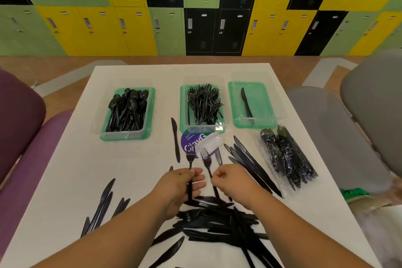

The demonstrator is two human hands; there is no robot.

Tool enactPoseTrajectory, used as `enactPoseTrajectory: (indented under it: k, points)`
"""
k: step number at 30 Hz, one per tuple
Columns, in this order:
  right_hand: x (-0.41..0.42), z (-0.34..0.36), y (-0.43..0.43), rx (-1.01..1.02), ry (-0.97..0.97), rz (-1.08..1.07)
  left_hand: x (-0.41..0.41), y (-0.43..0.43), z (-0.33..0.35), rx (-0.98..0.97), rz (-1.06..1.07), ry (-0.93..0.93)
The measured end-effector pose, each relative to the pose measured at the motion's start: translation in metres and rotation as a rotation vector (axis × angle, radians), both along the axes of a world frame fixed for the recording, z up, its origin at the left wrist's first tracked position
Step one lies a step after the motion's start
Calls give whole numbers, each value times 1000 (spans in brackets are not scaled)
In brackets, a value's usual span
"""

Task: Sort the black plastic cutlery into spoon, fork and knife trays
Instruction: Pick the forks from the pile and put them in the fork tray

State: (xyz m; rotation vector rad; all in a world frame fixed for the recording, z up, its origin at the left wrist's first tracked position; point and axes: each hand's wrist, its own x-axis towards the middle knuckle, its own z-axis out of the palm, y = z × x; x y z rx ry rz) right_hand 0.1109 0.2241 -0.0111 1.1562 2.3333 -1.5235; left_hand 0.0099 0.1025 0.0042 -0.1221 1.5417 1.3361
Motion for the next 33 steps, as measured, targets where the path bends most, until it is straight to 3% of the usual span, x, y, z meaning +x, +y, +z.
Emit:
enactPoseTrajectory:
  k: [4, 7, 10, 12, 16, 22, 28, 33]
  points:
    - [-3, 8, -17, 27, 21, 203, 13, -9, -1, 116, -38, -117]
    - [0, 9, -25, 33, 7, 316, 13, -18, -3, 84, 33, -65]
    - [6, 3, -28, 327, -125, 613, 5, -27, -4, 16, 127, -4]
    - [9, -4, -28, 441, -171, 693, 0, -34, -3, -32, 134, 29]
    - [16, -18, -21, 380, -136, 592, -3, -41, -7, -68, 118, 58]
    - [22, -1, -1, -36, 53, 92, 15, -36, -10, -8, 64, -23]
    - [32, 16, -1, -98, 120, 218, 40, -10, 3, 44, -32, -142]
    - [46, 22, 5, -85, 131, 134, 41, -6, 13, -18, 39, -73]
